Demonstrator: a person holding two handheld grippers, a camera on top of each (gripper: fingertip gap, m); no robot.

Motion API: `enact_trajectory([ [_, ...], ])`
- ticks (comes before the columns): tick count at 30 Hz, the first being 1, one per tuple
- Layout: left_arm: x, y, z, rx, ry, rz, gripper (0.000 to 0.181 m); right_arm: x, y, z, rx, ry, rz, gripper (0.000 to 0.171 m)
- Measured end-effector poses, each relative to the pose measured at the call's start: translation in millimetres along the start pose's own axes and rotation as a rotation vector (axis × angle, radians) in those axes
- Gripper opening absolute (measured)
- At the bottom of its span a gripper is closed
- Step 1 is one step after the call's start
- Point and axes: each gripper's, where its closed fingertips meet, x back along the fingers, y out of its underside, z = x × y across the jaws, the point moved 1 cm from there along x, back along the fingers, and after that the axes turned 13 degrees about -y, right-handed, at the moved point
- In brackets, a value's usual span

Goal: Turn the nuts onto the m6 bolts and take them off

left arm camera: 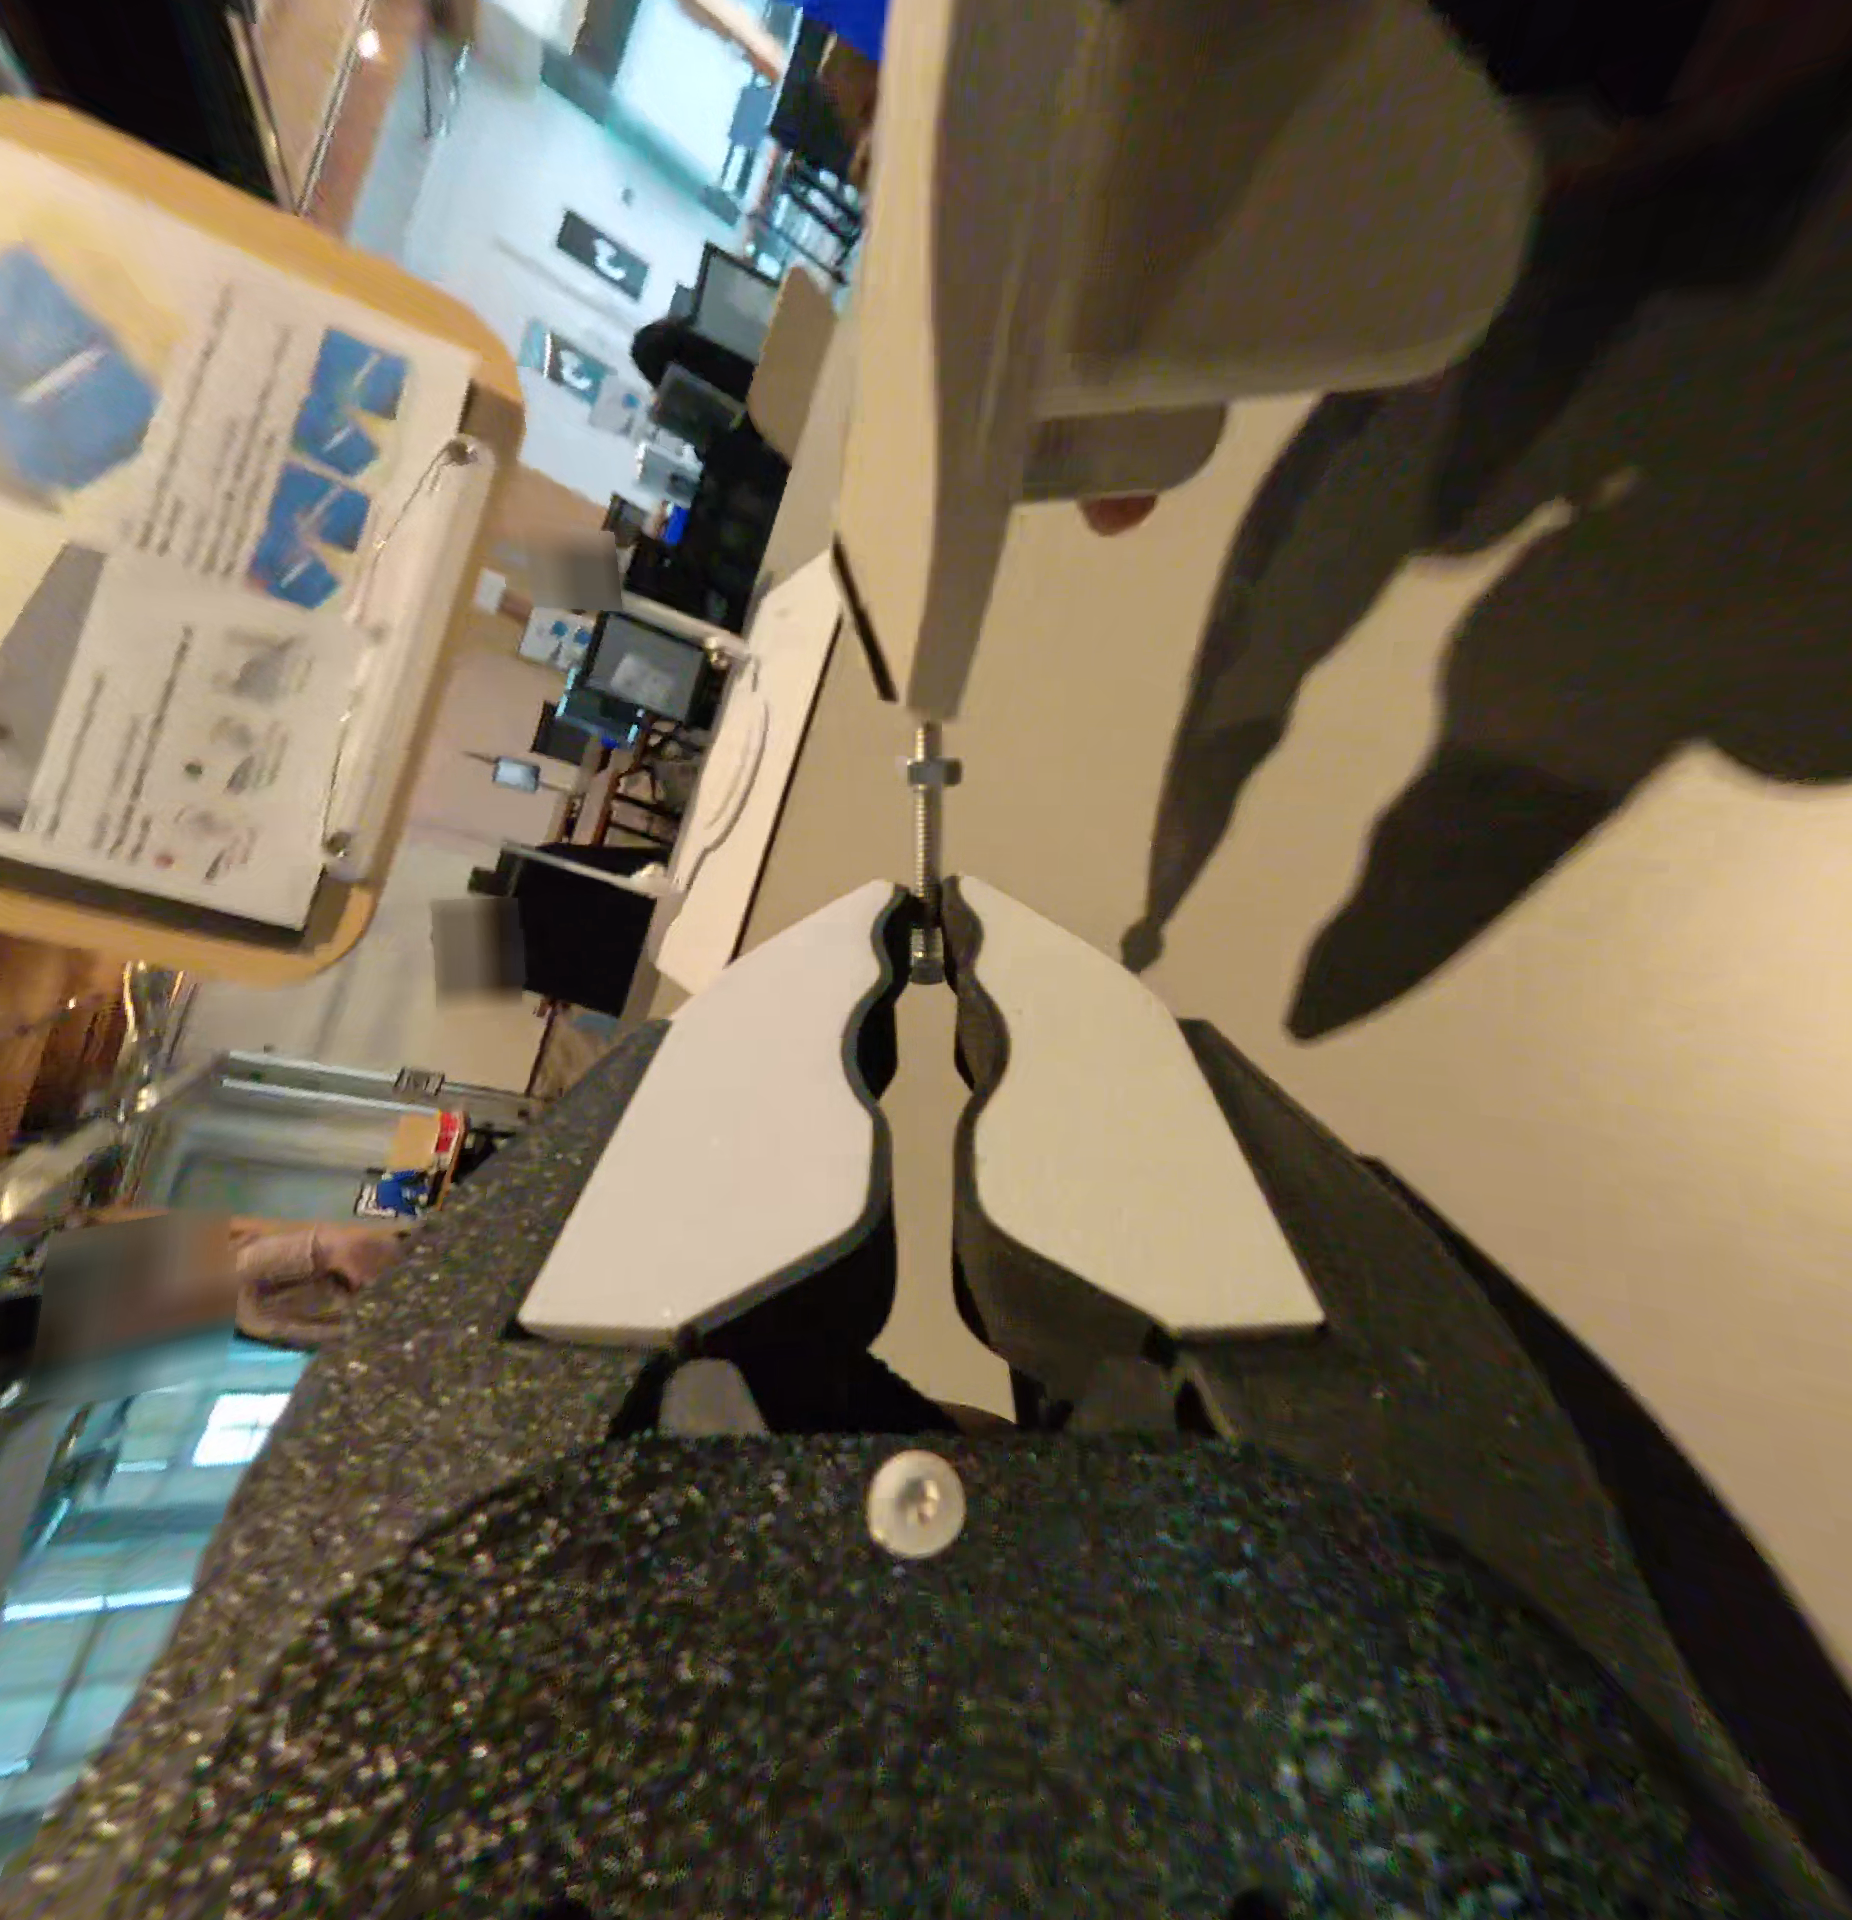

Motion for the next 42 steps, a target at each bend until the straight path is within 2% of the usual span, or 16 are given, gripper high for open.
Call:
enact_trajectory([
  [3,0,-4,-2,-0.019,-0.001,0.021,0.006,2,6,7,-0.004,0.058,-0.048,0.032],
  [11,9,-8,0,-0.020,0.042,0.089,0.006,3,10,9,-0.021,0.068,-0.076,0.030],
  [18,12,-15,9,-0.037,0.095,0.126,0.006,-1,16,1,0.015,0.033,-0.130,0.013],
  [21,14,-15,13,-0.026,0.129,0.125,0.006,0,21,-1,0.097,0.045,-0.196,0.011],
  [23,16,-17,17,0.021,0.171,0.130,0.006,1,24,-3,0.246,0.063,-0.260,0.011],
  [27,22,-23,25,0.118,0.275,0.158,0.006,6,32,-11,0.984,0.178,-0.460,0.011],
  [28,22,-23,26,0.113,0.278,0.156,0.006,7,34,-11,1.063,0.204,-0.488,0.012],
  [29,21,-22,28,0.098,0.275,0.148,0.006,7,36,-11,1.019,0.196,-0.482,0.013],
  [31,20,-22,26,0.074,0.255,0.138,0.006,4,34,-16,0.776,0.122,-0.400,0.035],
  [33,19,-21,23,0.057,0.235,0.130,0.006,4,25,-19,0.582,0.074,-0.316,0.044],
  [37,19,-18,20,0.023,0.217,0.128,0.006,5,18,-15,0.372,0.064,-0.267,0.041],
  [42,22,-24,20,0.026,0.230,0.164,0.006,1,32,-12,0.344,0.070,-0.363,0.018],
])
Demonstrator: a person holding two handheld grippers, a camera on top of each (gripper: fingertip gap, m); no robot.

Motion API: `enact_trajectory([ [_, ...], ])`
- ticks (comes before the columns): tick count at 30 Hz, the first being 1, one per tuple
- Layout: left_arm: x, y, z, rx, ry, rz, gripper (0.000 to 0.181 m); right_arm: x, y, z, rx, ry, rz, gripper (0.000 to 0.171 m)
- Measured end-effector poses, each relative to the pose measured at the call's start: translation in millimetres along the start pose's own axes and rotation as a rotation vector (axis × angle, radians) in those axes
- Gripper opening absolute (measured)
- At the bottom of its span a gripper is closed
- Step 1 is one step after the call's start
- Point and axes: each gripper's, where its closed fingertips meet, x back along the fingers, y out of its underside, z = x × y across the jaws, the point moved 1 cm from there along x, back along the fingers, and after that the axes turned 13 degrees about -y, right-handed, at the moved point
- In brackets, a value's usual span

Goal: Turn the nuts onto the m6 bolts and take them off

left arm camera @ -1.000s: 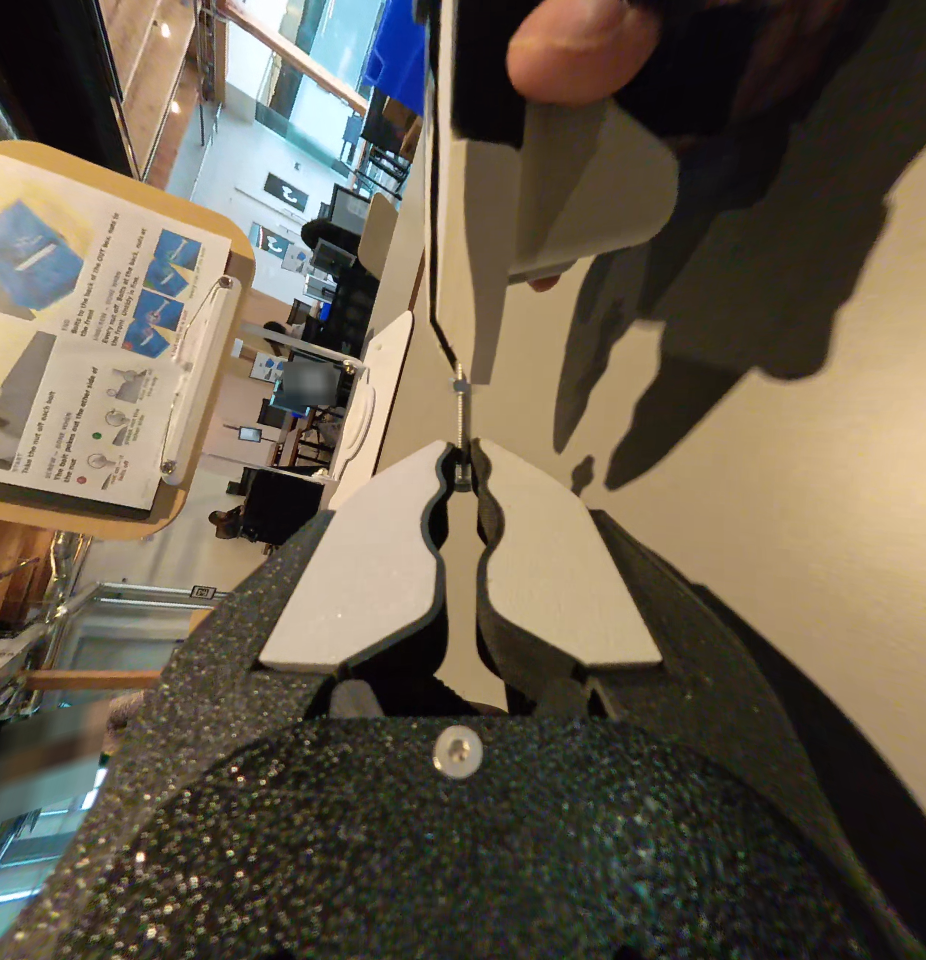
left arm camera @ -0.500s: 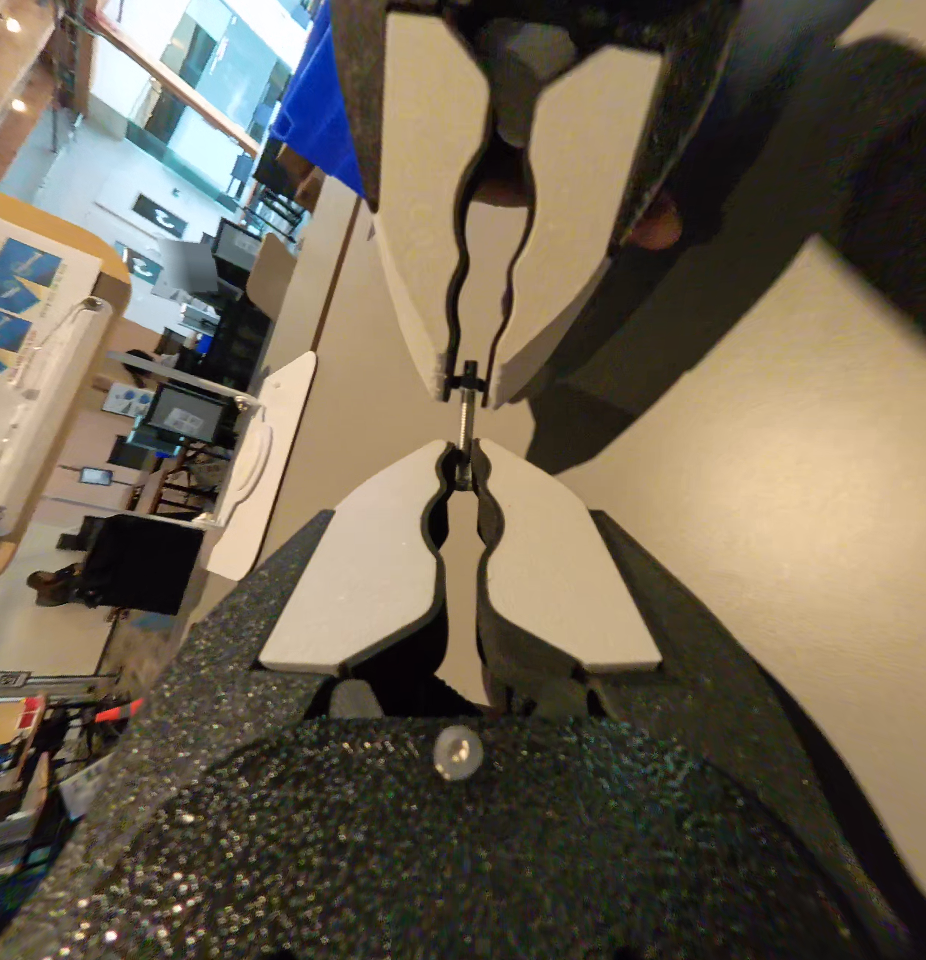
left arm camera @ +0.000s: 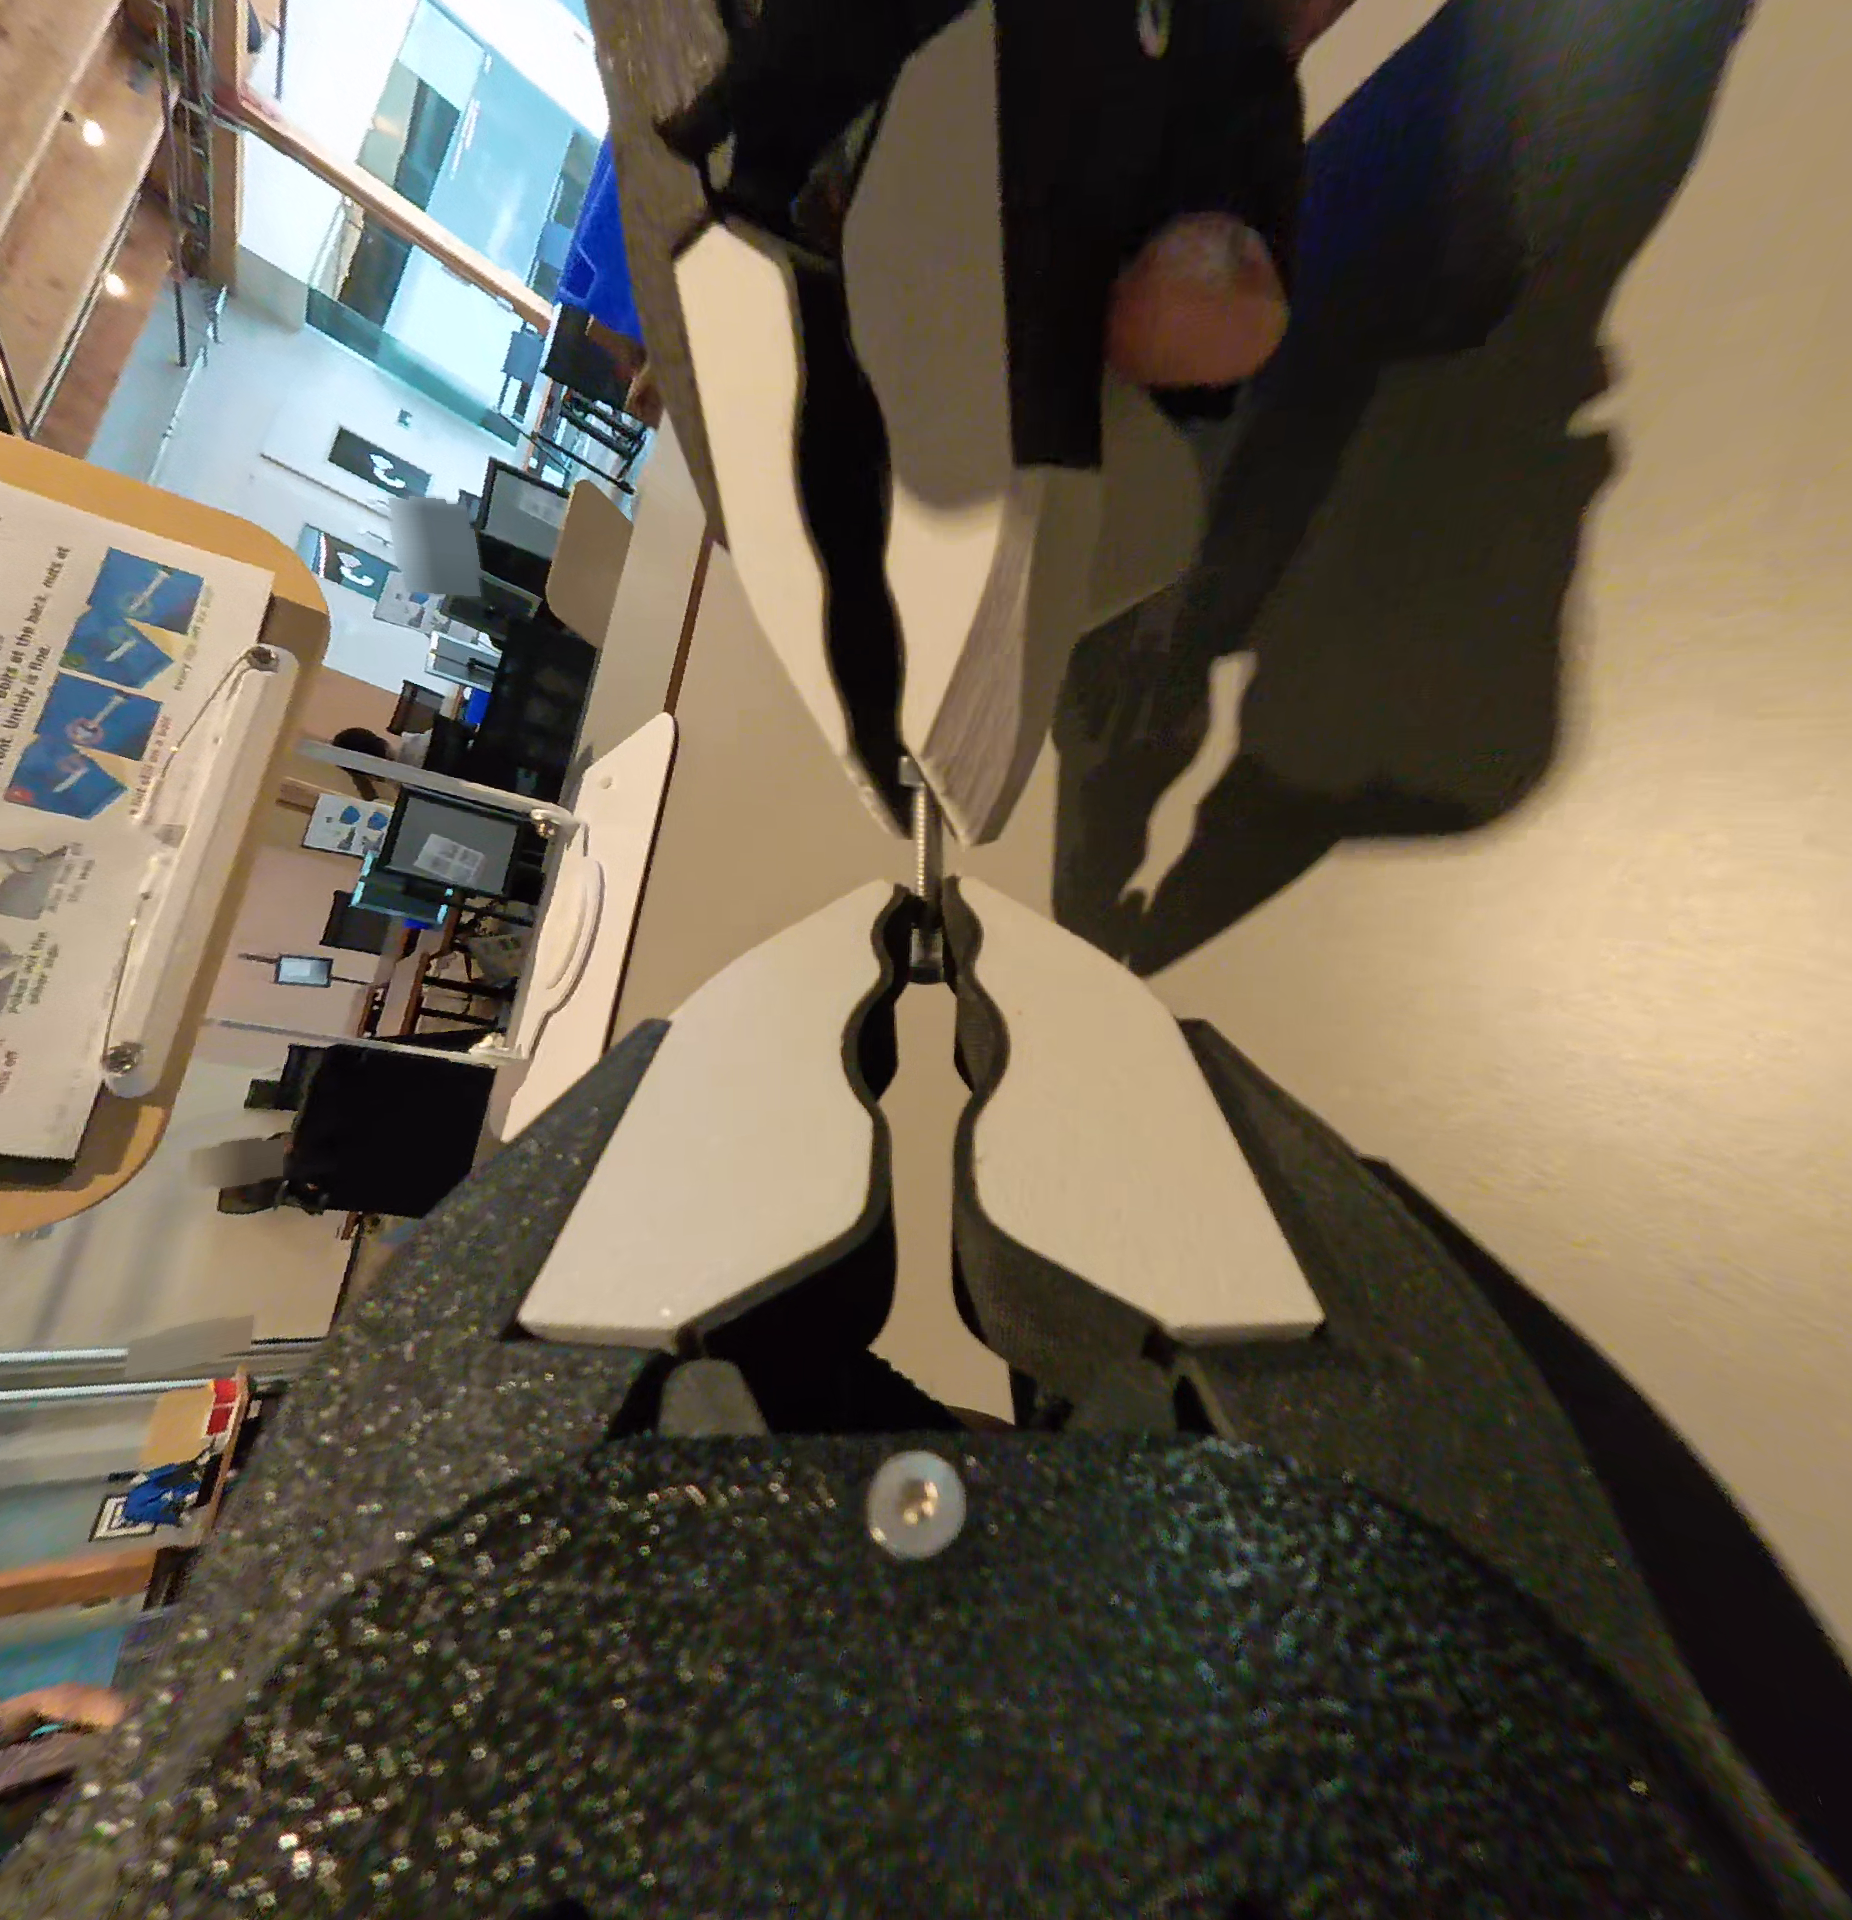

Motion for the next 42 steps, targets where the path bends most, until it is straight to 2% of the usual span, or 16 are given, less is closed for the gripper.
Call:
enact_trajectory([
  [3,1,-2,2,0.070,0.039,0.008,0.005,1,1,-2,0.220,0.061,-0.051,0.013],
  [6,6,-9,7,0.217,0.141,0.051,0.006,5,-1,-10,0.753,0.210,-0.119,0.010],
  [7,6,-10,7,0.239,0.147,0.056,0.005,7,-3,-10,0.801,0.244,-0.116,0.011],
  [11,3,-4,2,0.205,0.095,0.025,0.005,17,-21,-7,0.430,0.155,0.088,0.034],
  [14,2,-1,-5,0.147,0.034,0.008,0.005,18,-20,-2,0.168,0.050,0.127,0.033],
  [17,2,0,-9,0.095,-0.006,0.002,0.005,11,-8,1,0.042,0.009,0.068,0.029],
  [19,2,-1,-8,0.068,-0.009,0.010,0.006,7,-3,0,0.014,-0.005,0.033,0.024],
  [21,4,-2,-6,0.048,0.007,0.018,0.006,4,-1,-1,0.029,-0.004,0.012,0.010],
  [23,5,-1,-1,0.044,0.044,0.019,0.005,2,3,-3,0.127,0.012,-0.025,0.010],
  [27,12,-5,12,0.194,0.207,0.037,0.005,1,9,-9,0.739,0.172,-0.175,0.010],
  [28,12,-4,13,0.210,0.214,0.034,0.005,1,10,-8,0.812,0.210,-0.200,0.010],
  [30,10,-3,10,0.204,0.191,0.029,0.005,1,6,-9,0.724,0.195,-0.149,0.015],
  [32,9,-2,5,0.185,0.149,0.025,0.005,3,2,-5,0.517,0.161,-0.080,0.039],
  [35,8,0,-1,0.124,0.086,0.010,0.005,4,-5,-3,0.237,0.071,0.015,0.047],
  [39,7,0,-2,0.059,0.057,0.011,0.006,2,-10,-2,0.024,-0.010,0.087,0.033],
  [42,8,-2,2,0.075,0.084,0.016,0.006,-2,-1,-4,0.099,-0.007,0.001,0.010],
])
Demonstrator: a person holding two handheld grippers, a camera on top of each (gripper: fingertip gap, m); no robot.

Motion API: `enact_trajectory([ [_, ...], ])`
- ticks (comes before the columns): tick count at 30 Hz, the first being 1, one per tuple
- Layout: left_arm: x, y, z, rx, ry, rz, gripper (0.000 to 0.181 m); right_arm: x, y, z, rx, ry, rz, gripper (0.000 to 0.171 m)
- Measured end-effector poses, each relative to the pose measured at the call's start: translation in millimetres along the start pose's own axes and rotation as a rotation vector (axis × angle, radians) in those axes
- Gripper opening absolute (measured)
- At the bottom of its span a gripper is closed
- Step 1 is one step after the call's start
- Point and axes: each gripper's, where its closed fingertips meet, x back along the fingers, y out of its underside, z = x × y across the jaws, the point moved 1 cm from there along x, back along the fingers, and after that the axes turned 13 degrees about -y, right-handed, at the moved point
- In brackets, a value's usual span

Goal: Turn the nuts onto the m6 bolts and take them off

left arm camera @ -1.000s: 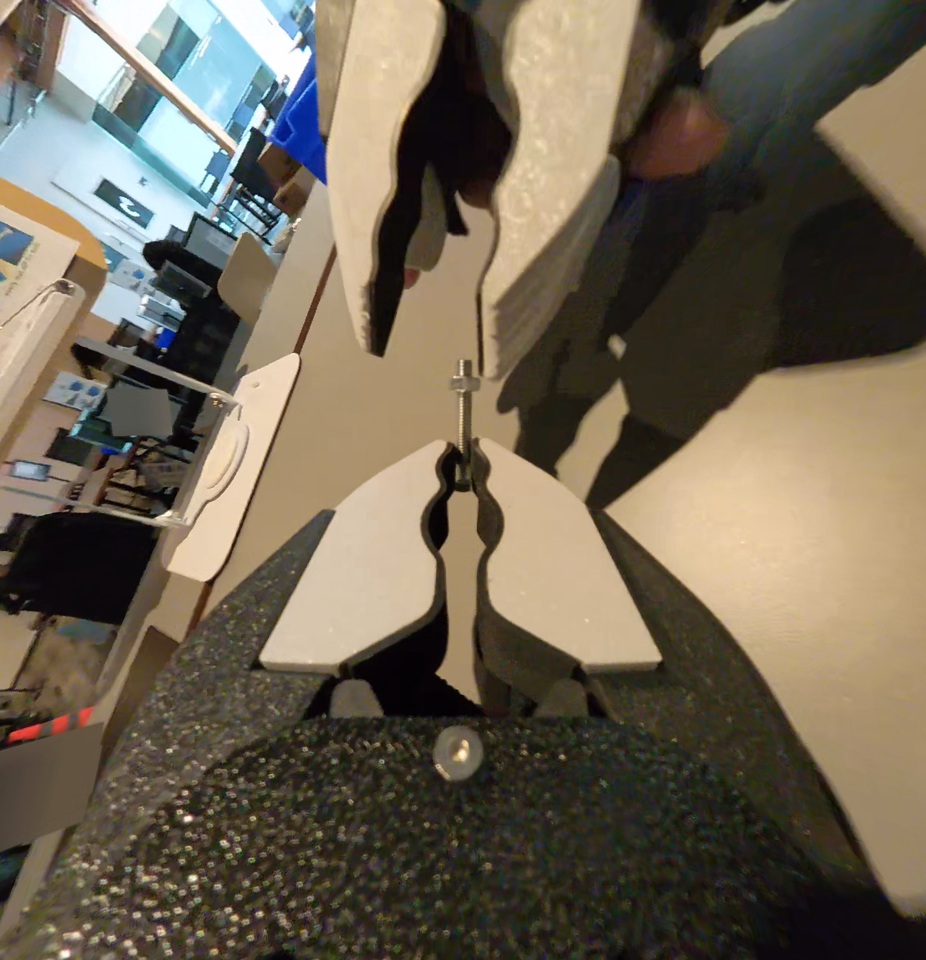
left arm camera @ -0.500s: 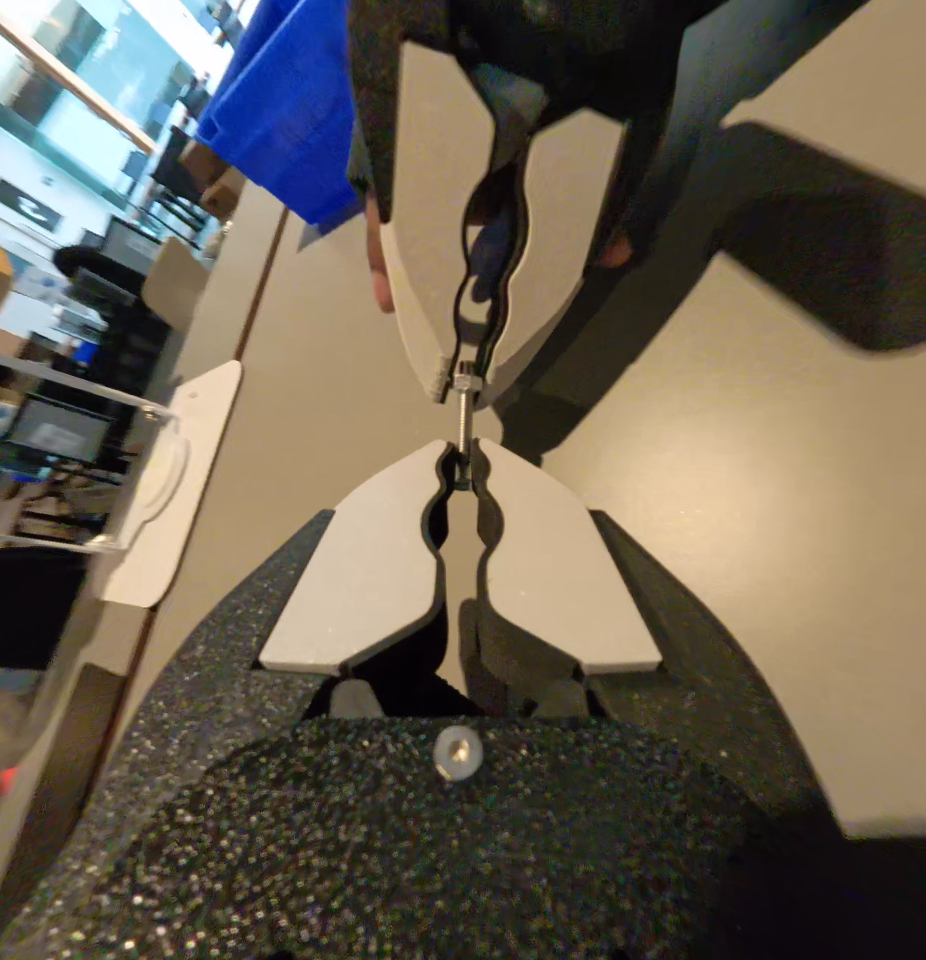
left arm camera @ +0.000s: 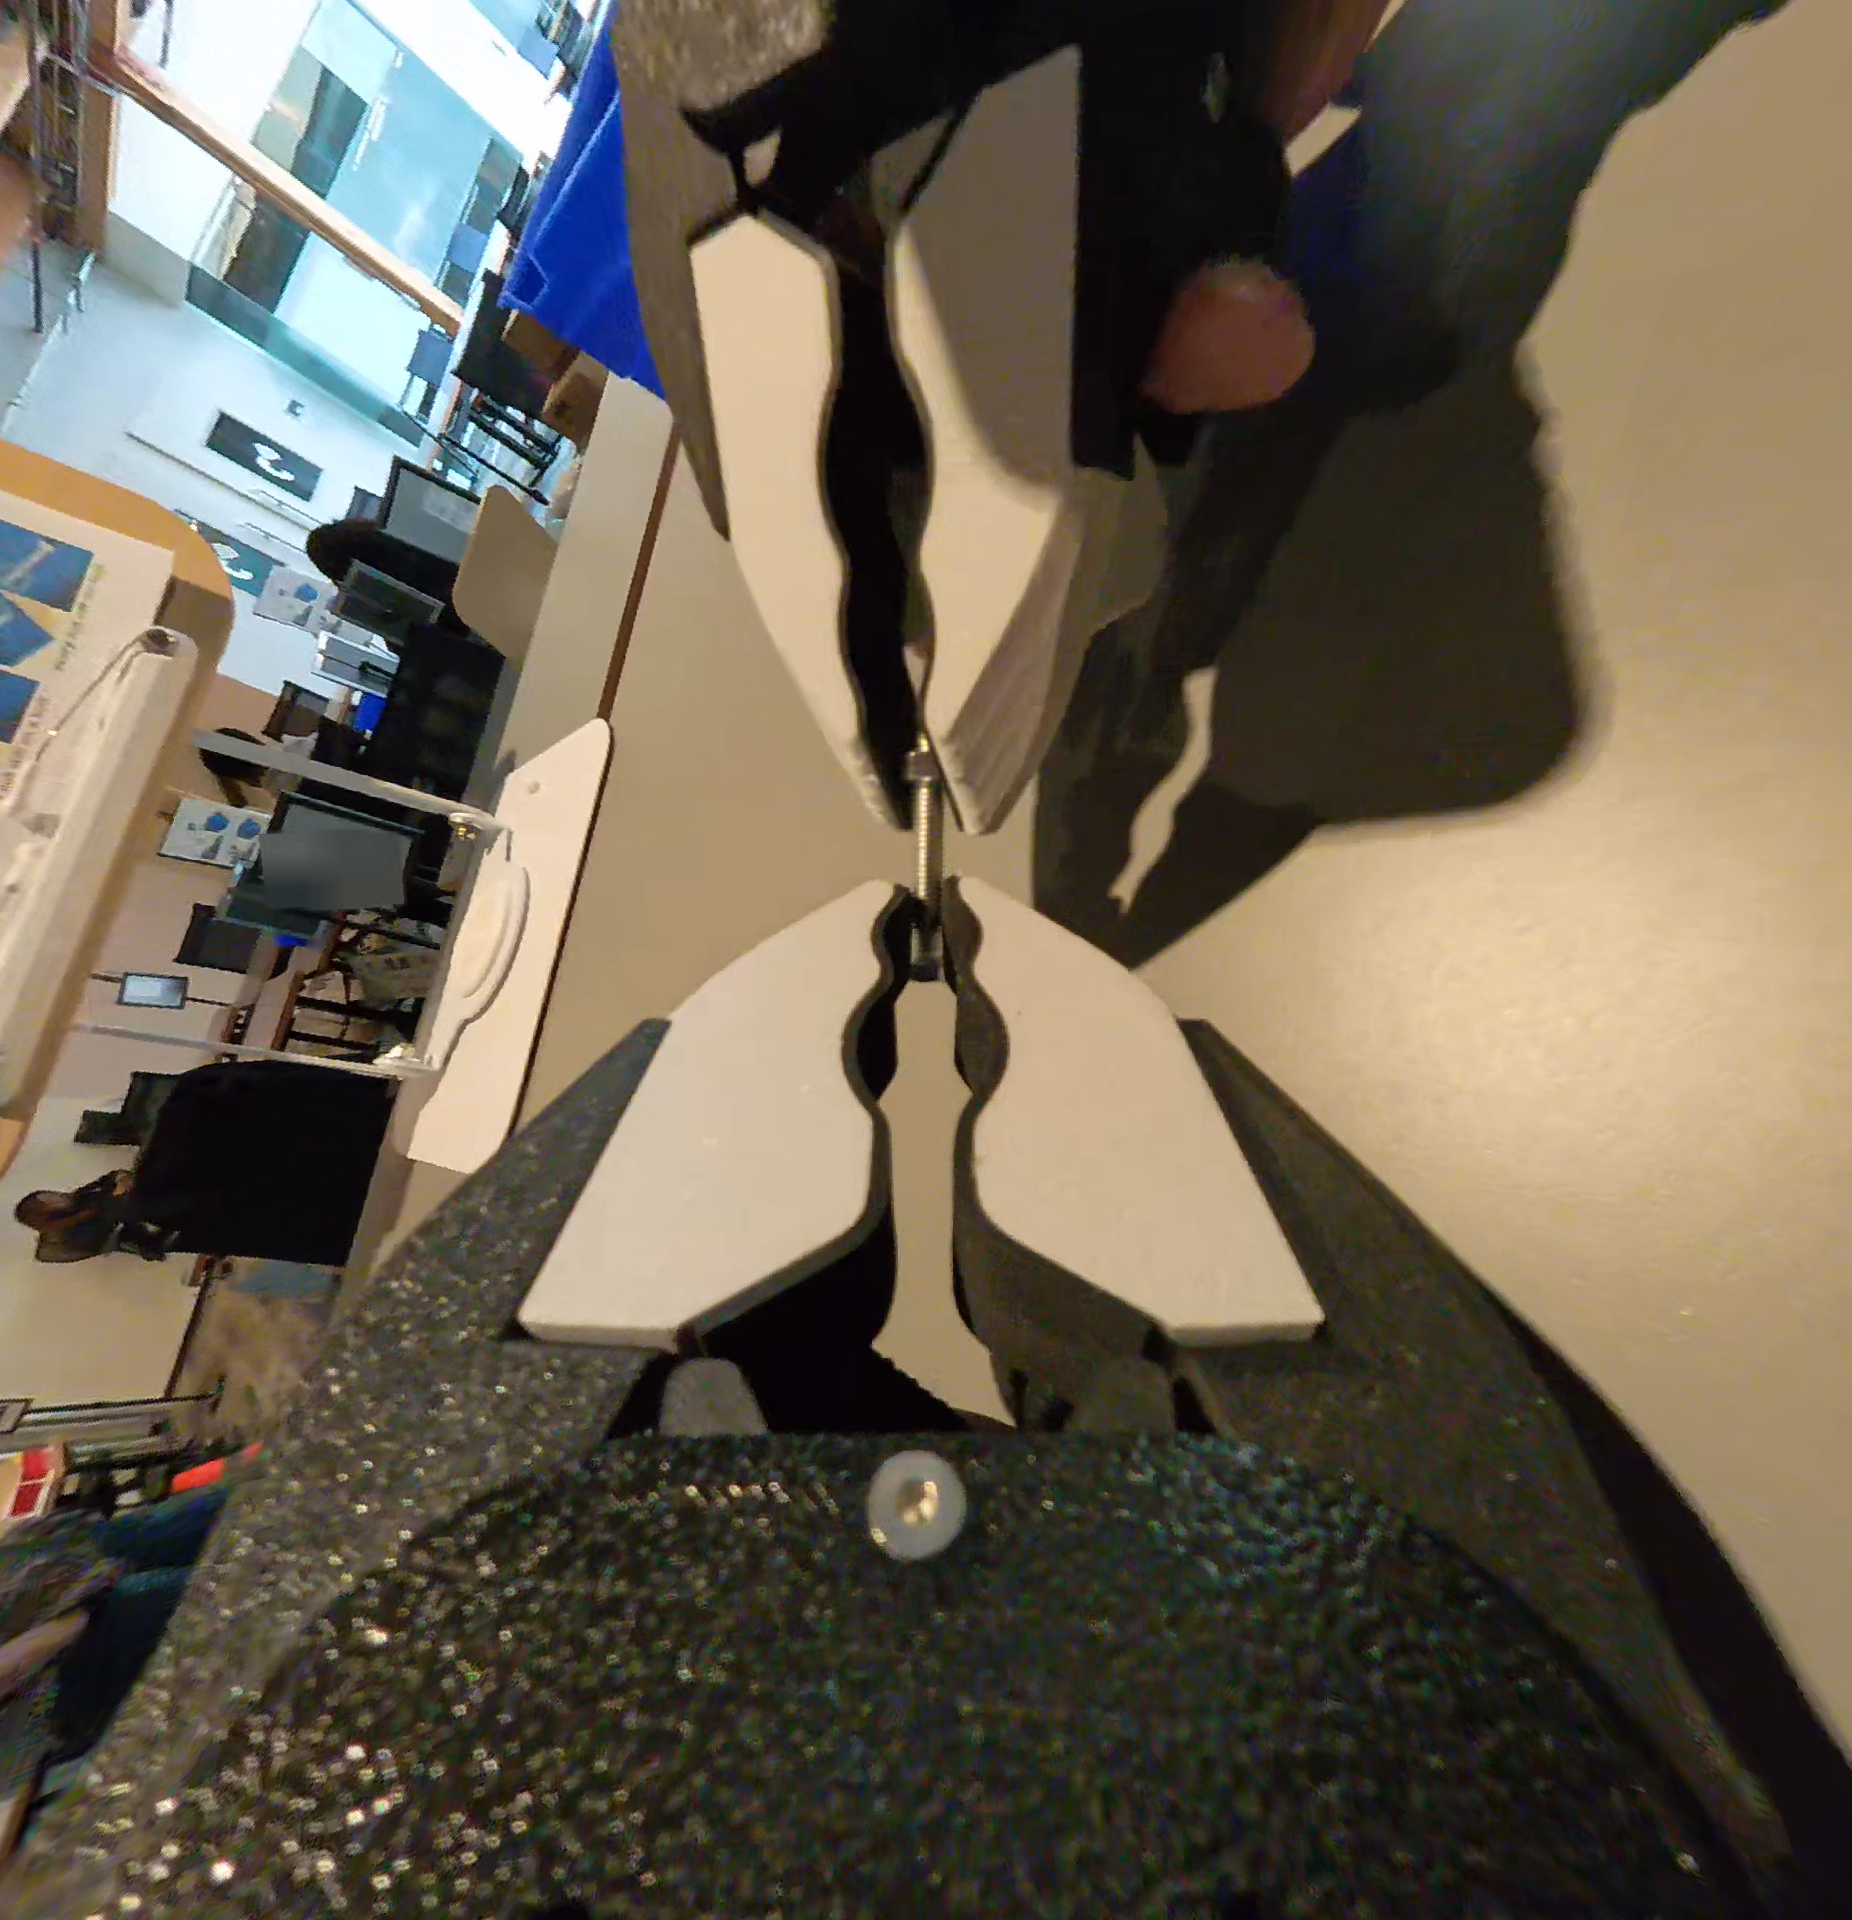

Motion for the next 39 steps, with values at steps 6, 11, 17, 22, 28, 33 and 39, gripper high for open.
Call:
enact_trajectory([
  [6,3,-1,14,0.181,0.156,-0.007,0.005,0,2,-9,0.753,0.228,-0.200,0.011],
  [11,1,1,5,0.127,0.078,-0.012,0.005,8,-8,-1,0.263,0.110,-0.002,0.043],
  [17,1,-2,4,0.049,0.034,0.000,0.005,5,-3,0,-0.053,-0.028,0.035,0.029],
  [22,3,-2,14,0.119,0.124,-0.010,0.005,1,6,-9,0.377,0.064,-0.147,0.010],
  [28,4,-1,13,0.199,0.150,-0.018,0.005,5,-3,-8,0.521,0.161,-0.095,0.040],
  [33,2,0,8,0.086,0.071,-0.024,0.005,10,-11,-1,0.055,0.018,0.052,0.035],
  [39,3,-3,10,0.050,0.072,-0.012,0.005,-2,12,-6,0.020,-0.029,-0.113,0.010],
])
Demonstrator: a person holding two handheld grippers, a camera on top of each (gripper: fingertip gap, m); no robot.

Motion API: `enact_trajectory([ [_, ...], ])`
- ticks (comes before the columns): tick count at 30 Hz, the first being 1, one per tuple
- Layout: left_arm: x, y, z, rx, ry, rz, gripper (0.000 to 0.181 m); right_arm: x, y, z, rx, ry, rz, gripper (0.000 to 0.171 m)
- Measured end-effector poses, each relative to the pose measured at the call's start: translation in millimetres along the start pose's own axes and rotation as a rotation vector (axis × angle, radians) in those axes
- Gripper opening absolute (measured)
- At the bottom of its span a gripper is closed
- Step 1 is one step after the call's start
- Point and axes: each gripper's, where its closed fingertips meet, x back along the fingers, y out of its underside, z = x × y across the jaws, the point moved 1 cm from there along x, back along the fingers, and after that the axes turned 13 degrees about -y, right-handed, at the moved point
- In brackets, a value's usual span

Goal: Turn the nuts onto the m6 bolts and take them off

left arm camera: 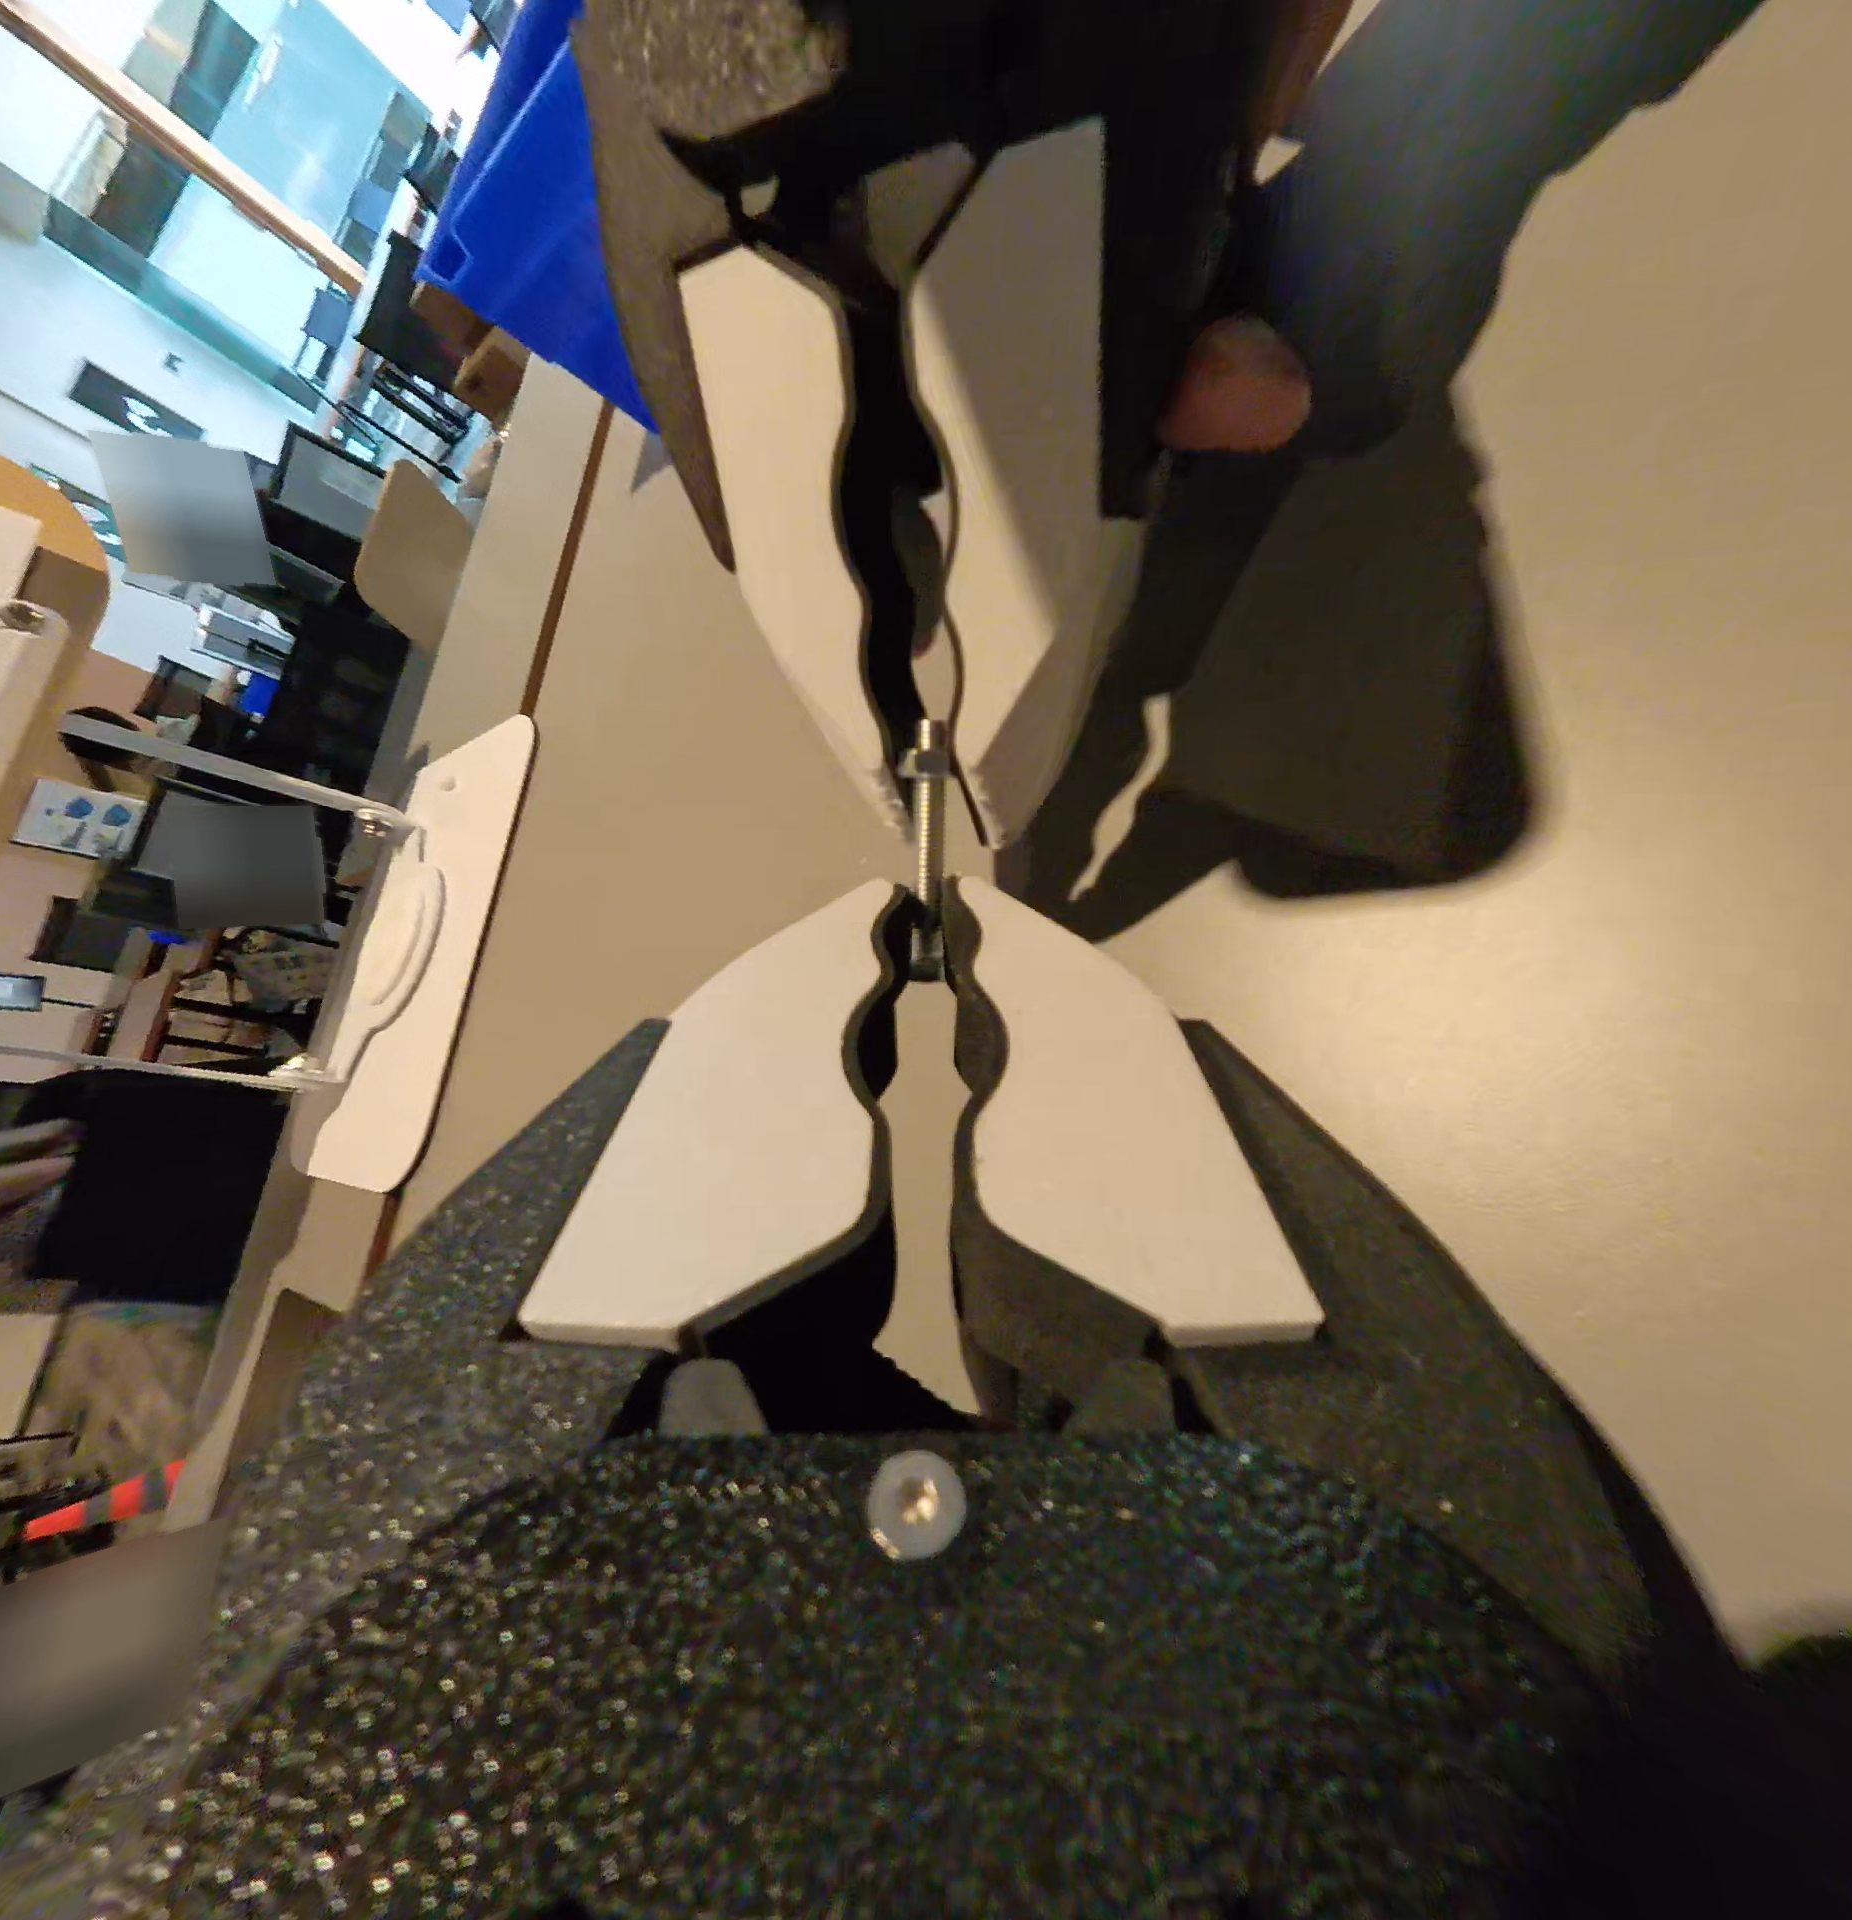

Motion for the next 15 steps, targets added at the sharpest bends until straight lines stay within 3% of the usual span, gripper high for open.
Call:
enact_trajectory([
  [4,2,-2,11,0.149,0.127,0.006,0.005,3,-1,-2,0.615,0.222,-0.161,0.010],
  [6,3,-1,10,0.182,0.139,0.002,0.005,5,-5,-3,0.748,0.301,-0.143,0.019],
  [8,3,1,6,0.185,0.115,0.001,0.005,9,-12,-1,0.592,0.270,-0.042,0.049],
  [11,3,0,-1,0.156,0.064,0.008,0.005,16,-19,2,0.308,0.176,0.077,0.046],
  [15,3,-1,-2,0.059,0.016,0.016,0.005,14,-19,5,-0.015,0.037,0.164,0.025],
])
